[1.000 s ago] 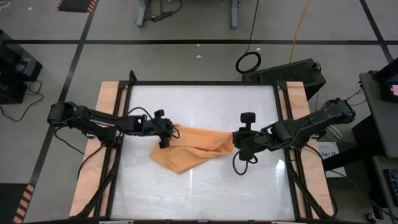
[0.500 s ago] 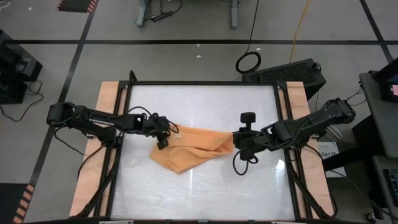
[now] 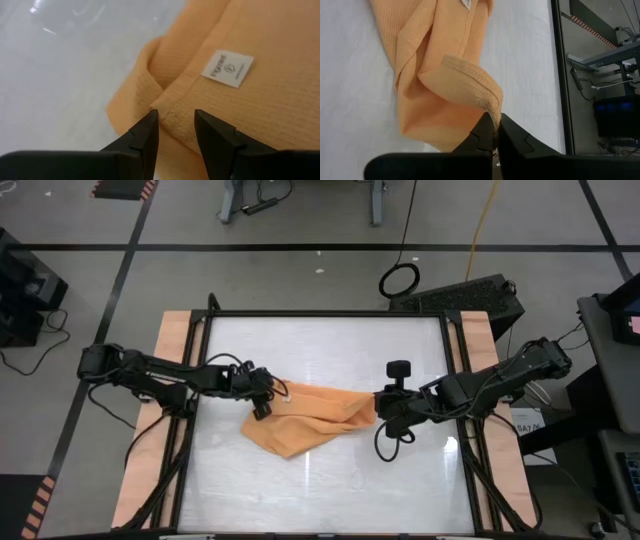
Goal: Roll towel into tight, uniform cylinder
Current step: Roll the yellow towel
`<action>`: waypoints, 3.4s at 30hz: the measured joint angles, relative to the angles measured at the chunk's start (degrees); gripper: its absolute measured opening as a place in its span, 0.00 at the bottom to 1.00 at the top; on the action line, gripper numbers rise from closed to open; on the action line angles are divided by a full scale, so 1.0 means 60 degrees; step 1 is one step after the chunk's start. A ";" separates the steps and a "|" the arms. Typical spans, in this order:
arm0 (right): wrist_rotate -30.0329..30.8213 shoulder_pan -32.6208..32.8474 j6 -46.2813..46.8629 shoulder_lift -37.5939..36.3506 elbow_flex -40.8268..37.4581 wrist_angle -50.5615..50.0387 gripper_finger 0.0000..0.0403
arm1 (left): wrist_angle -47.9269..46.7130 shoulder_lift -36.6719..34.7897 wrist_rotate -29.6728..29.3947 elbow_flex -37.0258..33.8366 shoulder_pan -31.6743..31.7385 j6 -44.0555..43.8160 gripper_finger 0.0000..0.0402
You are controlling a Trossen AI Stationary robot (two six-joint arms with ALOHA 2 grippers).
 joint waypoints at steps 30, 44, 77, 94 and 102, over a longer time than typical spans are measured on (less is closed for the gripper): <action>-0.2572 0.0216 -0.0175 0.0443 0.0000 0.2162 0.00 | 0.0617 -0.0063 0.1998 0.0000 -0.0972 -0.1197 0.01; -0.4749 0.1414 0.0969 0.1425 0.0000 0.1806 0.00 | 0.0091 -0.0257 0.1717 0.0252 -0.2399 -0.1936 0.01; 0.0559 0.1628 0.0512 0.1756 0.0000 -0.0689 0.00 | 0.7697 0.5873 0.4074 0.3943 -0.1533 0.4407 0.44; 0.0848 0.1628 0.1147 0.0803 0.0007 -0.0571 0.00 | 0.8370 0.6320 0.2710 0.3938 -0.1384 0.5125 0.02; 0.1536 0.1516 0.1080 0.0019 0.0011 -0.0954 0.01 | 0.7406 0.4132 -0.0061 0.3941 -0.0996 0.6881 0.01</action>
